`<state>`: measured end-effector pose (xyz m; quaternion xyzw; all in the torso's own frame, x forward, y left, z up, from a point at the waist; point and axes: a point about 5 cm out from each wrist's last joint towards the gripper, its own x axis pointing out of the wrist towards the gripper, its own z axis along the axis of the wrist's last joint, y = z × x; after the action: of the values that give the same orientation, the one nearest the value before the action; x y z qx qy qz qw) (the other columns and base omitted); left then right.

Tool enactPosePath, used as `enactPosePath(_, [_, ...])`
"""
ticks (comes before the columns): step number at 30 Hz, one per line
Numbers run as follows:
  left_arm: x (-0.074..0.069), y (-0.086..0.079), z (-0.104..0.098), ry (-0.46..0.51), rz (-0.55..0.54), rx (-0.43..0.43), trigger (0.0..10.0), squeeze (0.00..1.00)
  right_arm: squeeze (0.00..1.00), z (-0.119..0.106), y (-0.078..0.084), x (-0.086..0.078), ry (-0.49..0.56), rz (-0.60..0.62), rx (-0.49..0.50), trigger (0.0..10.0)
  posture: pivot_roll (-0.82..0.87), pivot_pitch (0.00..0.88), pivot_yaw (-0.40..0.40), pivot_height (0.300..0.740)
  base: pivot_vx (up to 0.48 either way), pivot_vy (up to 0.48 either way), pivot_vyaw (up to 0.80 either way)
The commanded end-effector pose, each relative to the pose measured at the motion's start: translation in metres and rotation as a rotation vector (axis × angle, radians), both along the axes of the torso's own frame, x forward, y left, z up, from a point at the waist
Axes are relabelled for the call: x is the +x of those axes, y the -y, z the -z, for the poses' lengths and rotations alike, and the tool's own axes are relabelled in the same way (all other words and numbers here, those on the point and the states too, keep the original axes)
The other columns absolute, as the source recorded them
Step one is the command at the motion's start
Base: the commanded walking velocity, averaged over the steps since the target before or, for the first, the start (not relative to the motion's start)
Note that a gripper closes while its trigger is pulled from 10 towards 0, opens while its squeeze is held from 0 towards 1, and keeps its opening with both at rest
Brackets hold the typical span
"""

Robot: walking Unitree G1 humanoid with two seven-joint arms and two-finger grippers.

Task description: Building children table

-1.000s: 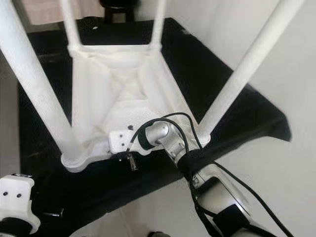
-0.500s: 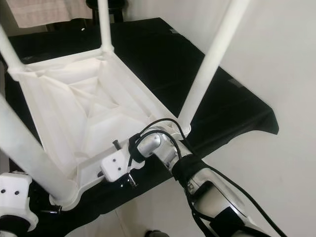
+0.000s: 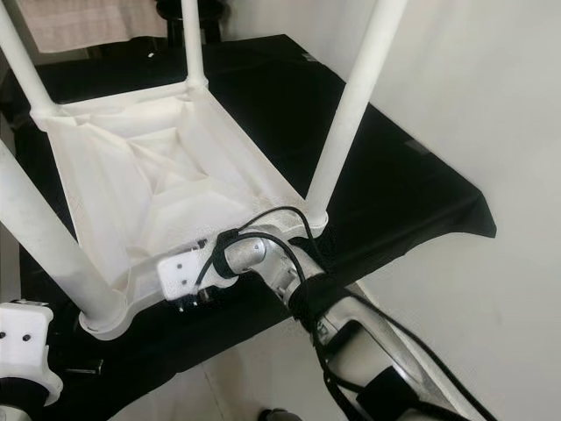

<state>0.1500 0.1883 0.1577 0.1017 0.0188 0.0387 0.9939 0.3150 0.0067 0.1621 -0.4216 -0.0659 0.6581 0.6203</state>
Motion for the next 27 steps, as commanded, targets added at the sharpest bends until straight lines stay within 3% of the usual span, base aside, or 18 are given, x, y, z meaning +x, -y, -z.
enactPosePath(1, [0.001, 0.008, 0.004, -0.022, 0.05, -0.024, 10.0, 0.0, 0.8, -0.023, -0.007, -0.005, -0.049, -0.009, 0.188, 10.0, -0.02, 0.148, -0.083, 0.74, 0.0, 0.0, 0.0])
enactPosePath(6, [0.002, 0.008, 0.004, -0.021, 0.053, -0.024, 10.0, 0.0, 0.8, -0.025, -0.008, -0.009, -0.1, -0.033, 0.23, 10.0, -0.02, 0.147, -0.082, 0.74, 0.0, 0.0, 0.0])
enactPosePath(7, [0.004, 0.008, 0.004, -0.017, 0.058, -0.022, 10.0, 0.0, 0.72, -0.031, -0.001, -0.011, -0.172, -0.046, 0.289, 10.0, -0.03, 0.141, -0.084, 0.74, 0.0, 0.0, 0.0])
enactPosePath(9, [0.007, 0.011, 0.004, -0.011, 0.071, -0.011, 10.0, 0.0, 0.73, -0.048, 0.029, -0.003, -0.229, -0.042, 0.371, 10.0, -0.03, 0.131, -0.086, 0.74, 0.0, 0.0, 0.0])
enactPosePath(10, [0.007, 0.012, 0.004, -0.01, 0.074, -0.008, 10.0, 0.0, 0.73, -0.054, 0.041, -0.001, -0.235, -0.033, 0.385, 10.0, -0.03, 0.131, -0.086, 0.74, 0.0, 0.0, 0.0])
enactPosePath(11, [0.007, 0.012, 0.004, -0.01, 0.074, -0.008, 10.0, 0.0, 0.73, -0.054, 0.041, -0.001, -0.235, -0.033, 0.385, 10.0, -0.03, 0.131, -0.086, 0.74, 0.0, 0.0, 0.0])
enactPosePath(13, [0.007, 0.015, 0.005, -0.013, 0.088, -0.001, 10.0, 0.0, 0.71, -0.06, 0.065, 0.0, -0.242, -0.032, 0.354, 10.0, -0.04, 0.126, -0.084, 0.74, 0.0, 0.0, 0.0])
enactPosePath(14, [0.007, 0.015, 0.005, -0.013, 0.088, -0.001, 10.0, 0.0, 0.71, -0.06, 0.065, 0.0, -0.242, -0.032, 0.354, 10.0, -0.04, 0.126, -0.084, 0.74, 0.0, 0.0, 0.0])
enactPosePath(15, [0.006, 0.02, 0.006, -0.019, 0.113, 0.009, 10.0, 0.0, 0.42, -0.06, 0.094, -0.002, -0.256, -0.005, 0.282, 10.0, -0.05, 0.122, -0.08, 0.74, 0.0, 0.0, 0.0])
enactPosePath(16, [0.004, 0.022, 0.006, -0.024, 0.131, 0.002, 10.0, 0.0, 0.02, -0.059, 0.105, -0.003, -0.264, 0.017, 0.259, 10.0, -0.05, 0.122, -0.08, 0.74, 0.0, 0.0, 0.0])
enactPosePath(20, [-0.001, 0.029, 0.006, -0.04, 0.184, -0.013, 10.0, 0.0, 0.0, -0.056, 0.119, -0.009, -0.296, 0.046, 0.252, 10.0, -0.05, 0.121, -0.075, 0.74, 0.0, 0.0, 0.0])
enactPosePath(27, [-0.015, 0.028, 0.004, -0.071, 0.185, -0.026, 10.0, 0.0, 0.0, -0.041, 0.123, -0.018, -0.368, 0.107, 0.305, 10.0, -0.03, 0.12, -0.064, 0.74, 0.0, 0.0, 0.0])
